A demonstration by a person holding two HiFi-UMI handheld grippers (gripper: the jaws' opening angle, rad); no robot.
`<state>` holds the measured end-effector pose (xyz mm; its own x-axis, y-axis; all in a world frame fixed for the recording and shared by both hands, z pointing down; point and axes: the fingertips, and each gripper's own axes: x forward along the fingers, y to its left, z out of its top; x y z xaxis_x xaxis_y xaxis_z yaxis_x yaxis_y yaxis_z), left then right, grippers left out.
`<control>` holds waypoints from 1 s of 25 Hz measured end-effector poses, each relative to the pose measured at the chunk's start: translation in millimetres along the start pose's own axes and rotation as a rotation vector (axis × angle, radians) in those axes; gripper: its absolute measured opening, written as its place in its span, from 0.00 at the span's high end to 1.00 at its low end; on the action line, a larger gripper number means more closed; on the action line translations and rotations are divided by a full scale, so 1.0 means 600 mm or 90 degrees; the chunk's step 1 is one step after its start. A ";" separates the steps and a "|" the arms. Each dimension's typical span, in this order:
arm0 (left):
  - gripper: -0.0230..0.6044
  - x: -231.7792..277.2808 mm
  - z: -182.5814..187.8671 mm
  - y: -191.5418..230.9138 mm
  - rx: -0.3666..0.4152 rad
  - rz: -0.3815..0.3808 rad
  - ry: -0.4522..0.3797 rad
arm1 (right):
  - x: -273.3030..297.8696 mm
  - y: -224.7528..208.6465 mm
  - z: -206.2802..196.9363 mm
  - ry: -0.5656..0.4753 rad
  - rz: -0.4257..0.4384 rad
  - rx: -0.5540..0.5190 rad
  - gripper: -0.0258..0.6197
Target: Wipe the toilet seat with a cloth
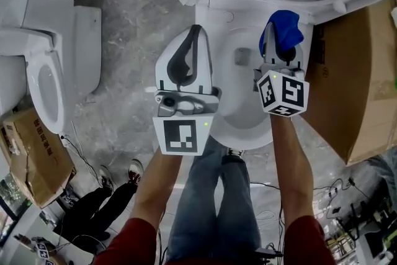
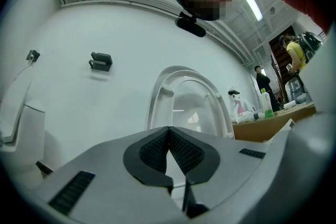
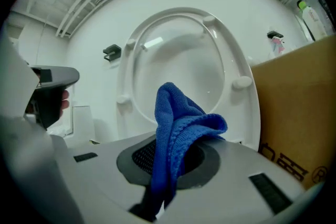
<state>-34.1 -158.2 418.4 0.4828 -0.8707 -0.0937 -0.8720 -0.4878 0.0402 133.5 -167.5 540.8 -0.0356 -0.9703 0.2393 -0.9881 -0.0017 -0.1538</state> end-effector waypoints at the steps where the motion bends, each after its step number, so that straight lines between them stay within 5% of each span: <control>1: 0.94 0.000 -0.001 0.002 -0.001 0.002 -0.001 | 0.011 -0.013 -0.005 0.004 -0.013 0.004 0.88; 11: 0.94 -0.004 -0.010 0.040 -0.002 0.023 -0.003 | 0.088 -0.041 -0.036 0.030 -0.053 -0.046 0.88; 25: 0.94 -0.027 -0.011 0.095 0.010 0.056 0.011 | 0.150 0.068 -0.073 0.068 -0.001 0.087 0.88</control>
<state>-91.4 -172.2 429.1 0.4058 -0.9109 -0.0739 -0.9120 -0.4089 0.0323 83.1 -244.6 598.1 -0.0574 -0.9390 0.3390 -0.9586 -0.0430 -0.2813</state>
